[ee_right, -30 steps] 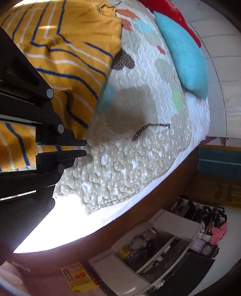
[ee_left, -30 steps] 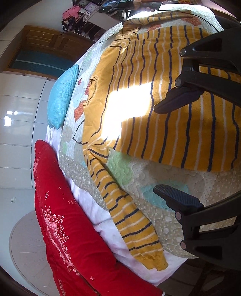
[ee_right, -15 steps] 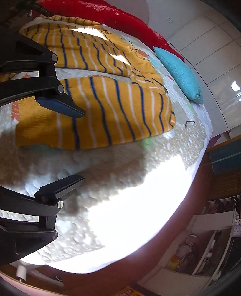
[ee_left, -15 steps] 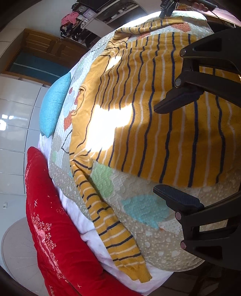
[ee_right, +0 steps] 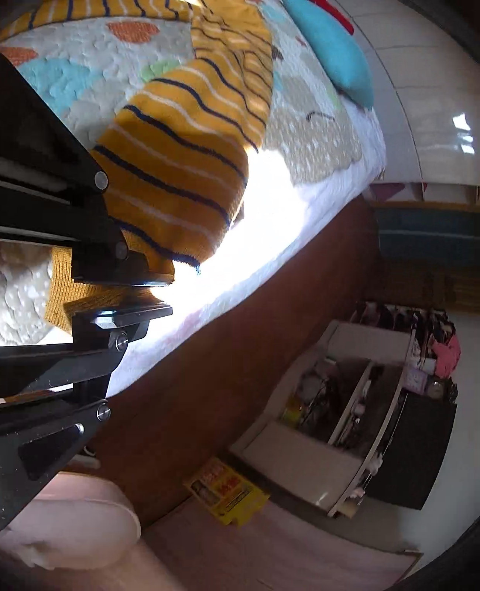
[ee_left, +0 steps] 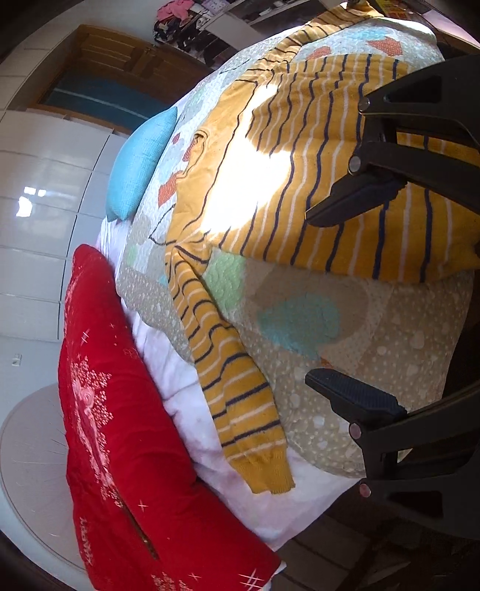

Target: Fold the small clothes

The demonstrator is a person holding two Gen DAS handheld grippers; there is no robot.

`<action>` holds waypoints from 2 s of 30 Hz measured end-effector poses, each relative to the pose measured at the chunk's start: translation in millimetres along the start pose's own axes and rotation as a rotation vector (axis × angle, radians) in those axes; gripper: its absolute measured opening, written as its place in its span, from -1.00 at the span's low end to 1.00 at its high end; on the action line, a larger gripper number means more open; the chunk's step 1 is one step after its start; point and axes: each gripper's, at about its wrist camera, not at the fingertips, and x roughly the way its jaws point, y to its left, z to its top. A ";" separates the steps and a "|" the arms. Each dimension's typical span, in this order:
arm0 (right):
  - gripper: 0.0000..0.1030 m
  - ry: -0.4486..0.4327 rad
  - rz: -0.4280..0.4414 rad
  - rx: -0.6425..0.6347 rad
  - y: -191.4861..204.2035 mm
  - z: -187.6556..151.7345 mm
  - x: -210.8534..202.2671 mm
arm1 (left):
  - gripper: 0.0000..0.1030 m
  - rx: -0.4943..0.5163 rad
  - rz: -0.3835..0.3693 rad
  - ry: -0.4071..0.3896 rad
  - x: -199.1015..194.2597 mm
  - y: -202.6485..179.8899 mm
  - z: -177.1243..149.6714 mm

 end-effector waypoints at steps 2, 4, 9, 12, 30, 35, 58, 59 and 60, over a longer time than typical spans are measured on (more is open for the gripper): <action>-0.72 -0.003 -0.006 0.053 -5.0 -4.0 -6.5 | 0.51 -0.017 -0.004 0.028 7.4 6.5 -5.7; -0.48 -0.014 0.097 0.040 7.7 -14.8 -23.1 | 0.52 -0.024 -0.013 0.068 17.3 9.5 -13.6; -0.32 0.067 0.604 -0.078 93.4 -70.3 -70.6 | 0.52 -0.031 -0.102 0.150 35.9 5.4 -36.4; -0.32 0.205 0.832 -0.158 146.7 -112.8 -80.1 | 0.51 -0.036 -0.160 0.197 45.4 1.7 -51.7; -0.07 0.469 1.063 -0.218 204.9 -217.6 -72.3 | 0.52 -0.035 -0.435 0.267 43.5 -26.4 -103.9; -0.46 0.475 1.067 -0.206 210.8 -215.9 -73.6 | -0.74 -0.042 -0.368 0.301 44.3 -22.4 -103.6; 0.10 0.252 0.852 -0.045 98.7 -150.4 -82.7 | -0.45 -0.031 -0.277 0.217 -19.0 1.3 -86.7; 0.16 0.217 0.806 0.033 81.1 -139.7 -71.7 | -0.26 -0.033 -0.268 0.199 -22.7 3.9 -83.8; 0.17 0.194 0.769 0.116 62.3 -130.6 -59.5 | -0.13 -0.040 -0.262 0.183 -25.5 7.0 -80.9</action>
